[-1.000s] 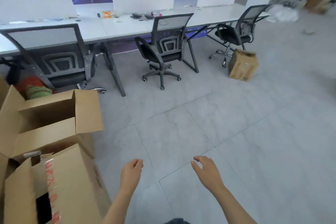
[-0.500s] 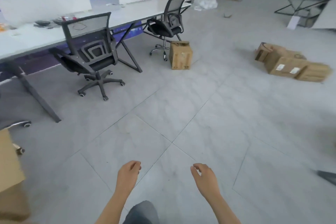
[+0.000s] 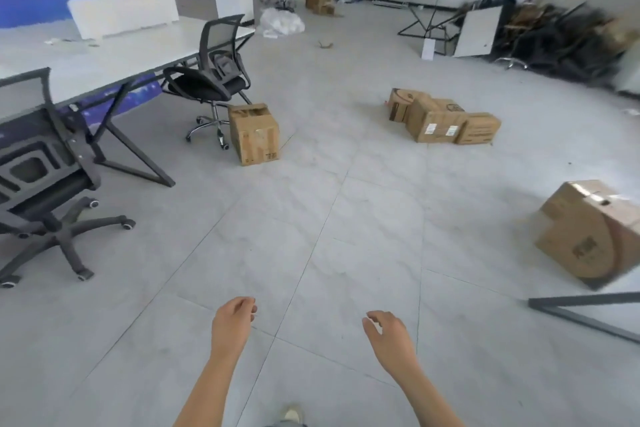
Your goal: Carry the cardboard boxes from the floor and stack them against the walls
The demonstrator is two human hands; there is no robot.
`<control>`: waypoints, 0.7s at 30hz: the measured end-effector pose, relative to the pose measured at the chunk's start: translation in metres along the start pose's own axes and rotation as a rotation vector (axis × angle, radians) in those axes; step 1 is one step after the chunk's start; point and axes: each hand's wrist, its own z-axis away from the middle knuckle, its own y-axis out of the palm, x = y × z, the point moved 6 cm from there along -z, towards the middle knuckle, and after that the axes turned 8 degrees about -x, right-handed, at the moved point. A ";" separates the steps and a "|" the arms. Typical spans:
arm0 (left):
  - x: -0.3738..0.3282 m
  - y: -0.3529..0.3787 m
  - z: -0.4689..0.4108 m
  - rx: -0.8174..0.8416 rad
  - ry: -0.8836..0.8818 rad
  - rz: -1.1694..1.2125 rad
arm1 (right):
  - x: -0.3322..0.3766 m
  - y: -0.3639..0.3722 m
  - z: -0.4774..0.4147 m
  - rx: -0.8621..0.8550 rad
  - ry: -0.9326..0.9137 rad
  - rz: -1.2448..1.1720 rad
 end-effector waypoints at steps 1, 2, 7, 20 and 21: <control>-0.017 0.012 -0.015 0.029 0.022 0.003 | 0.004 -0.007 -0.014 -0.030 0.024 -0.010; -0.031 0.024 -0.027 0.058 0.039 0.004 | 0.005 -0.012 -0.027 -0.057 0.052 -0.021; -0.057 0.085 -0.064 0.213 0.041 -0.058 | -0.009 -0.023 -0.052 -0.126 0.203 -0.036; -0.112 0.255 -0.113 0.433 0.124 -0.256 | -0.076 -0.068 -0.169 -0.225 0.388 -0.119; -0.122 0.275 -0.118 0.436 0.138 -0.267 | -0.081 -0.079 -0.187 -0.245 0.385 -0.126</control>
